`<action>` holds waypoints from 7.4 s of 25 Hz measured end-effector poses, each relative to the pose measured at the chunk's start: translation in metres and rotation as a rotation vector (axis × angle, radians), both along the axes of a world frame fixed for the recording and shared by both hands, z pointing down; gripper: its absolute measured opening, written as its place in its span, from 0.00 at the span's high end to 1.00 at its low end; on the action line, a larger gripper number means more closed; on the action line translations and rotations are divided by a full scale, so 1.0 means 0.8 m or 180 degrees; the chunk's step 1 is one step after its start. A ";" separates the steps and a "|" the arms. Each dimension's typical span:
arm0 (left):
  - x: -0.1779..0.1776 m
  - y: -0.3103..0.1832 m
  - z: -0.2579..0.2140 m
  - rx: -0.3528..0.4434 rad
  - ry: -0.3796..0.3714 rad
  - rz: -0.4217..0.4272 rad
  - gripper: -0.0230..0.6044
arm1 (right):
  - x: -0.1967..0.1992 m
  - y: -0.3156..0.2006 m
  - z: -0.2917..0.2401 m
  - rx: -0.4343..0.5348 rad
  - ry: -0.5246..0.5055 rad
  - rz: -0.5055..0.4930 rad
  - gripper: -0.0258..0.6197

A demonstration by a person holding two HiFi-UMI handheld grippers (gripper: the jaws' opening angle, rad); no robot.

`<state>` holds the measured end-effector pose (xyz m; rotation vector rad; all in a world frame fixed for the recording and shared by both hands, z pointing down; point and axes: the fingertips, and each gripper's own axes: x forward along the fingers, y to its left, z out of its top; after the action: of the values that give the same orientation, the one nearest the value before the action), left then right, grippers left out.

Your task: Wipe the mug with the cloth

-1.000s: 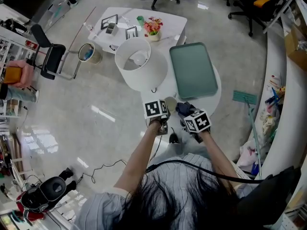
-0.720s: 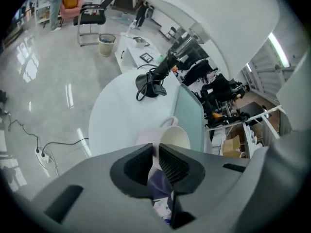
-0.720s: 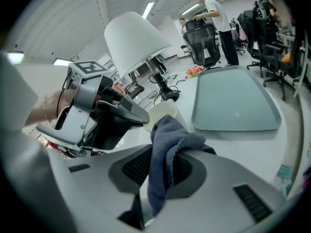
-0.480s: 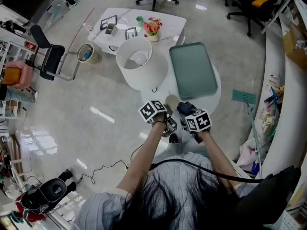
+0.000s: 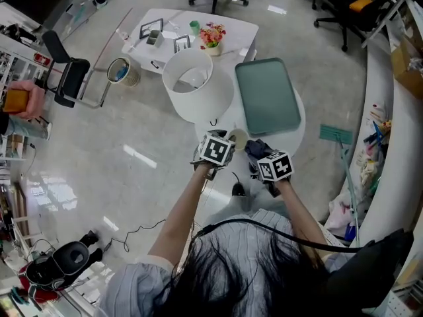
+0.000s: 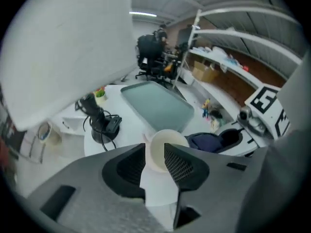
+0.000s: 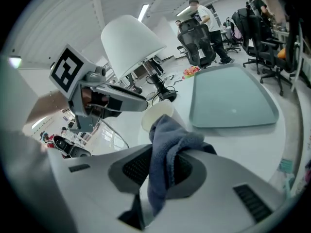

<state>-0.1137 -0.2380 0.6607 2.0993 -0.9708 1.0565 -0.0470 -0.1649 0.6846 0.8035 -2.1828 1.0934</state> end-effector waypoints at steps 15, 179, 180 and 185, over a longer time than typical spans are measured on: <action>0.017 -0.009 0.049 -0.0064 -0.0844 0.1708 0.86 | -0.002 0.007 -0.001 -0.0048 -0.0048 -0.0054 0.84; -0.006 0.227 -0.091 0.0339 0.1575 -0.1341 0.90 | -0.002 0.156 -0.141 0.0351 -0.0498 0.0317 0.84; -0.001 0.230 -0.093 0.0366 0.1584 -0.1374 0.90 | 0.003 0.159 -0.142 0.0363 -0.0497 0.0284 0.84; 0.026 0.258 -0.104 0.0464 0.1581 -0.1518 0.90 | 0.030 0.188 -0.144 0.0416 -0.0462 0.0076 0.84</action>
<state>-0.0927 -0.0318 0.5771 1.9535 -1.2215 0.2169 -0.0229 -0.0144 0.5693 0.8316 -2.3921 1.0588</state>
